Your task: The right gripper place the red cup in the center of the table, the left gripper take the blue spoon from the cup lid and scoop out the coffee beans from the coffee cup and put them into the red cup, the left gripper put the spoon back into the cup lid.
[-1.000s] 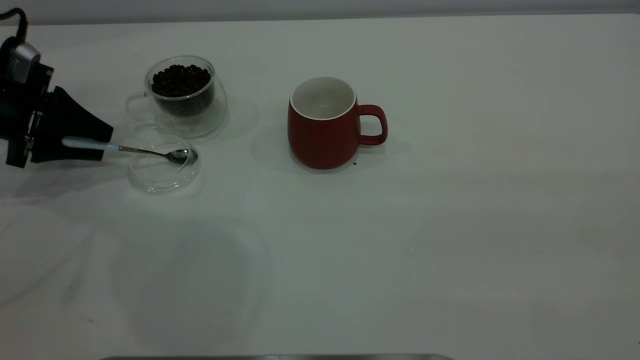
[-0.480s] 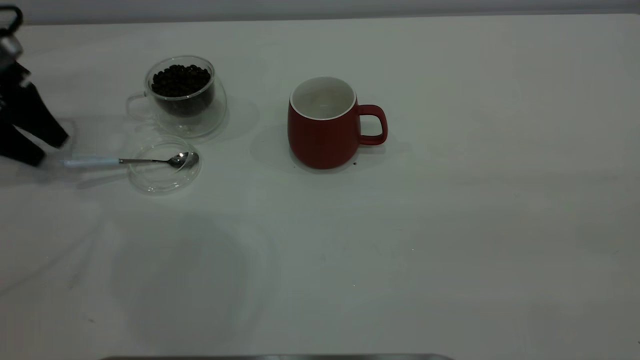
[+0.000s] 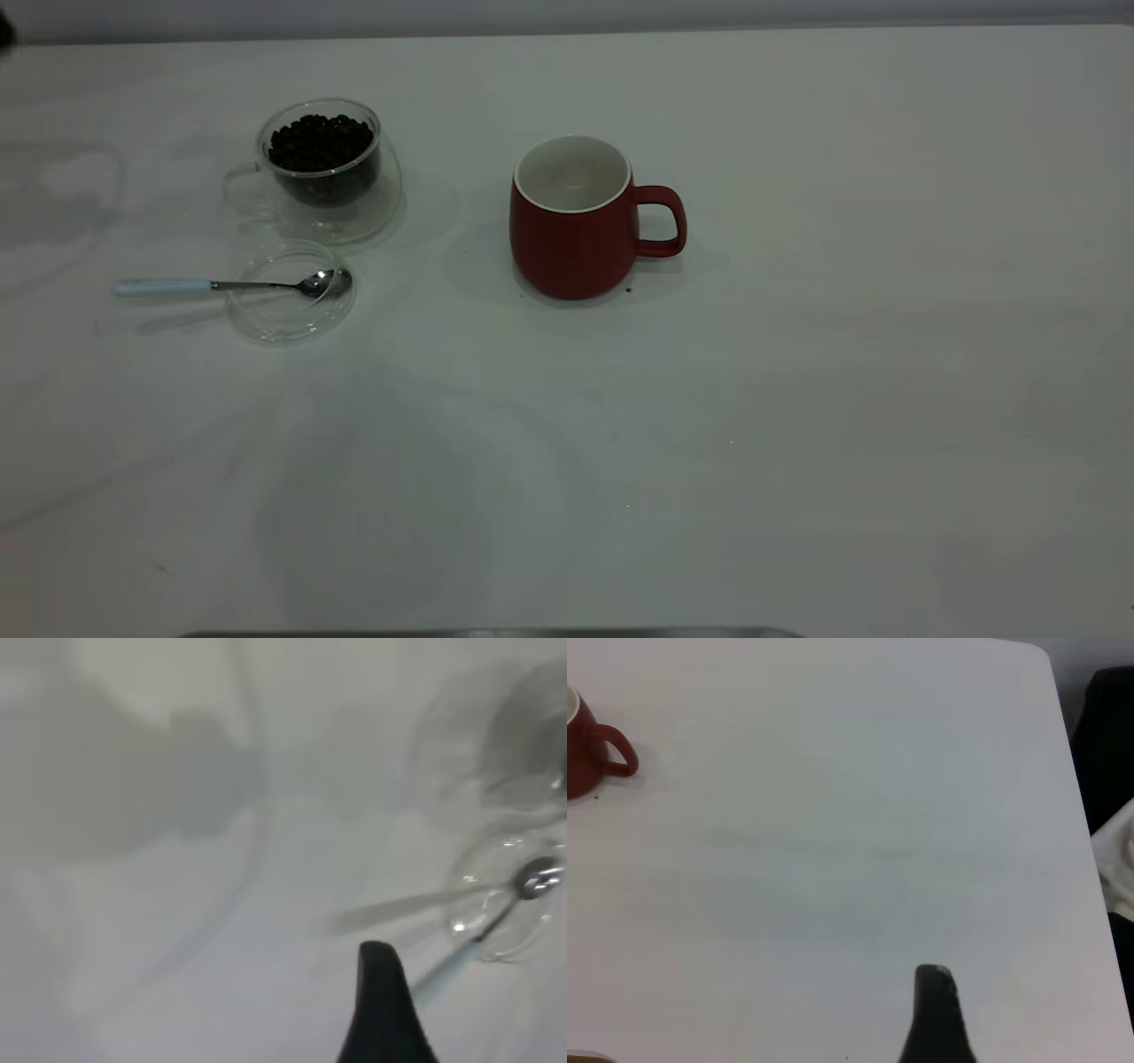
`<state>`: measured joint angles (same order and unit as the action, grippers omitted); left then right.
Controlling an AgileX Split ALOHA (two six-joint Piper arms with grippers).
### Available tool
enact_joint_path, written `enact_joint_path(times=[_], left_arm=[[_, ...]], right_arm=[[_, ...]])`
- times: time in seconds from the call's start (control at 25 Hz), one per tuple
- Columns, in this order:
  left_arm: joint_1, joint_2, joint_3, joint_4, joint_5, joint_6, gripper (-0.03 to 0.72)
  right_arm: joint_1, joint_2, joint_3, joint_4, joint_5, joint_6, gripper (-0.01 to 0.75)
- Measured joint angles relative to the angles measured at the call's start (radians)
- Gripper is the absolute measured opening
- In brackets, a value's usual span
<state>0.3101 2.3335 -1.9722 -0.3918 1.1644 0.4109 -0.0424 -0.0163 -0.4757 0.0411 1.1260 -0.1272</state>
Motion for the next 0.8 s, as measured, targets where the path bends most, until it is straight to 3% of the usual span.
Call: enact_joint_path(times=[0.16, 0.48, 0.8], left_arm=[[-0.076, -0.158, 0.052, 0.089, 0.000, -0.075, 0.567], [-0.276, -0.621, 0.391, 0.154, 0.000, -0.138, 0.568], [-0.302, -1.118, 0.742, 0.235, 0.000, -0.221, 0.568]], right_arm=[[0.000, 0.000, 0.000, 0.000, 0.000, 0.000, 0.587], [0.000, 0.000, 0.000, 0.000, 0.000, 0.000, 0.587], [0.000, 0.000, 0.000, 0.000, 0.000, 0.000, 0.587]])
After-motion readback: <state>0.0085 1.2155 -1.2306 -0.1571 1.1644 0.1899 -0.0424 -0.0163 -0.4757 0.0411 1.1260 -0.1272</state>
